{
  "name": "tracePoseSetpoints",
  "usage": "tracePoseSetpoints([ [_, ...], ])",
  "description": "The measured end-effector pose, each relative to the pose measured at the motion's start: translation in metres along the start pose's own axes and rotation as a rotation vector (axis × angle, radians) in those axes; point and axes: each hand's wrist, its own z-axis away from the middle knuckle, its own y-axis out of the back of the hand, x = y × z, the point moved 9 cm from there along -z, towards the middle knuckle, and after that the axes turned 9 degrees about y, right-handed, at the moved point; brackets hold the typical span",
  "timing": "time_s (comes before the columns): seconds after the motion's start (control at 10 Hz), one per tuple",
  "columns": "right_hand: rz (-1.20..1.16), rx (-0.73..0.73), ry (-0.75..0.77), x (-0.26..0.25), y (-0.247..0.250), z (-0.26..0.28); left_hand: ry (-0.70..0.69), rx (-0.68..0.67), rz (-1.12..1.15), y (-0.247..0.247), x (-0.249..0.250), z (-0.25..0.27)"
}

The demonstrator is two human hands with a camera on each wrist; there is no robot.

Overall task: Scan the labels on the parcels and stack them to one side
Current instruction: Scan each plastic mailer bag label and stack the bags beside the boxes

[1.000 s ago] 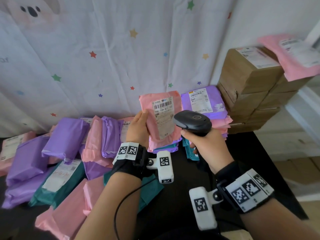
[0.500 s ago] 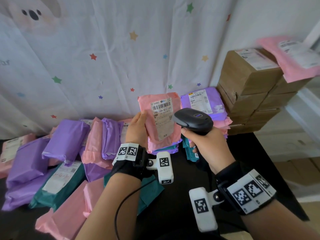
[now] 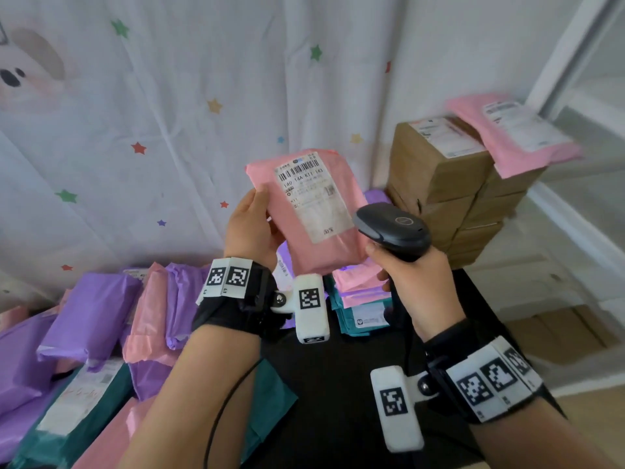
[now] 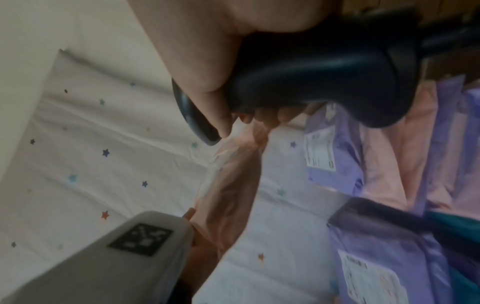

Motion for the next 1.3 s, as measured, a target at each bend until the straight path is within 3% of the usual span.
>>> tracePoseSetpoints([
  [0.3,0.009,0.294,0.006,-0.015,0.11,-0.046,0.025,-0.081,-0.011,-0.161,0.017,-0.039],
  [0.5,0.036,0.349,0.018,-0.016,0.16,-0.072,0.091,-0.096,-0.011,-0.244,0.003,-0.056],
  [0.6,0.037,0.341,0.013,-0.014,0.174,-0.083,0.04,-0.07,-0.394,-0.262,-0.001,-0.067],
  [0.7,0.039,0.333,0.005,-0.013,0.187,-0.092,0.041,0.03,-0.515,-0.265,-0.008,-0.073],
  [0.8,0.05,0.314,0.009,-0.012,0.194,-0.097,-0.153,0.161,-0.685,-0.264,-0.001,-0.07],
  [0.9,0.04,0.296,0.0,-0.008,0.194,-0.099,-0.432,0.157,-0.91,-0.271,0.01,-0.054],
  [1.0,0.027,0.279,0.0,-0.003,0.191,-0.1,-0.665,-0.05,-1.022,-0.293,0.003,-0.019],
  [1.1,0.014,0.277,0.009,0.0,0.19,-0.1,-0.69,-0.27,-1.347,-0.307,-0.033,-0.008],
  [1.3,-0.008,0.252,0.02,0.005,0.187,-0.094,-0.686,-0.287,-1.454,-0.307,-0.038,-0.013],
])
